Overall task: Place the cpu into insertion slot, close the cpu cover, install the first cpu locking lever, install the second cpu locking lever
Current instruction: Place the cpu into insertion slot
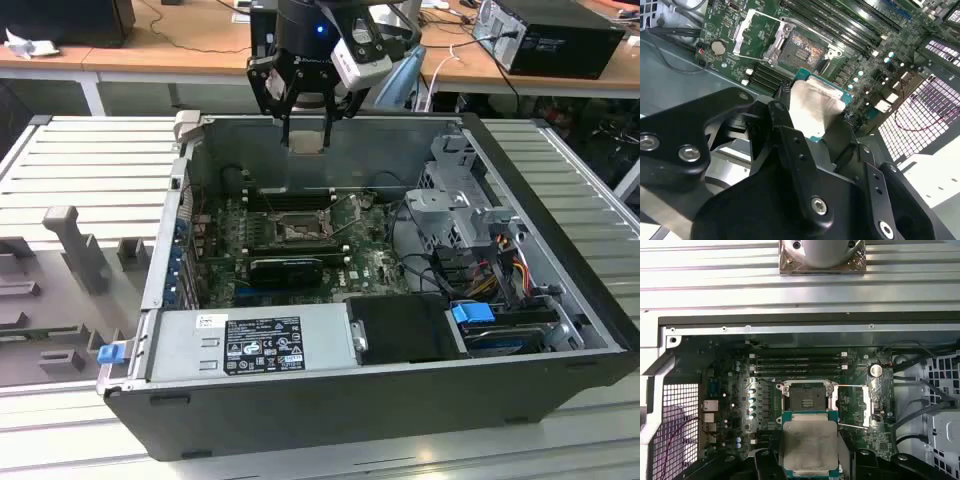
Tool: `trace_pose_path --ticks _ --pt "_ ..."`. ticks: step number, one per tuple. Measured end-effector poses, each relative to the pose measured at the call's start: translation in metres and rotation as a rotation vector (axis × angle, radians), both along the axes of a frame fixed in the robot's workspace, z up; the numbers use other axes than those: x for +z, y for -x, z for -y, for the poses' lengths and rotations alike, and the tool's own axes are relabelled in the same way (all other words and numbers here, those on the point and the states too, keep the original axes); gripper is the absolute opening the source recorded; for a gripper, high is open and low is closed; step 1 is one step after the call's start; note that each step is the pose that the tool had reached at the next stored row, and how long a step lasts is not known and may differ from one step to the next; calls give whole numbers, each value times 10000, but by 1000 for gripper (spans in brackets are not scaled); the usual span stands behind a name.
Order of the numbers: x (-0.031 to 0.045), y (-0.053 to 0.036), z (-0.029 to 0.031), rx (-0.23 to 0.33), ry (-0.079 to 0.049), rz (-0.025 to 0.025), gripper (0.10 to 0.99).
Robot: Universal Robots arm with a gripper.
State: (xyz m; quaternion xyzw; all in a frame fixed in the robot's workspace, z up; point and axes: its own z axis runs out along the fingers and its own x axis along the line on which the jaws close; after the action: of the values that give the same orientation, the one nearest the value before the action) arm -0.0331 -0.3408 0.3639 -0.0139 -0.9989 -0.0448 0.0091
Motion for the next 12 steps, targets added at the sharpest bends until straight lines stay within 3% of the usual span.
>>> trace_pose_path --ticks 3,12 --pt "0 0 0 -602 1 0 525" --pt "-1 0 0 -1282 0 0 525"
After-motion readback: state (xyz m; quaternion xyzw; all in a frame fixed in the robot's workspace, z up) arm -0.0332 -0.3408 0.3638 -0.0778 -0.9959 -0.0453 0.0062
